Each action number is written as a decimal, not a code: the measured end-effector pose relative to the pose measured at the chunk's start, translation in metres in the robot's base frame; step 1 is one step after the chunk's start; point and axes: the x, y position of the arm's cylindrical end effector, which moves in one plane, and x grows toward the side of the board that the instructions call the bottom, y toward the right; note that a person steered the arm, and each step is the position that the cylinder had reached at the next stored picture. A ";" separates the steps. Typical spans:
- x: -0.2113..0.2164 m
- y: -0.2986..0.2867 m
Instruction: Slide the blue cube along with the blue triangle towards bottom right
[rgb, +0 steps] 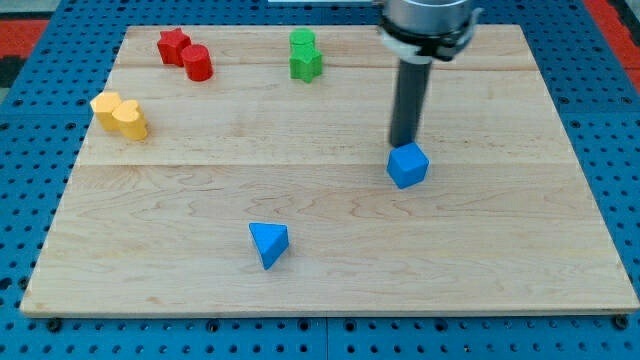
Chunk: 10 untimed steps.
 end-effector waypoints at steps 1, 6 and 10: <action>-0.001 0.051; 0.075 -0.162; 0.124 -0.143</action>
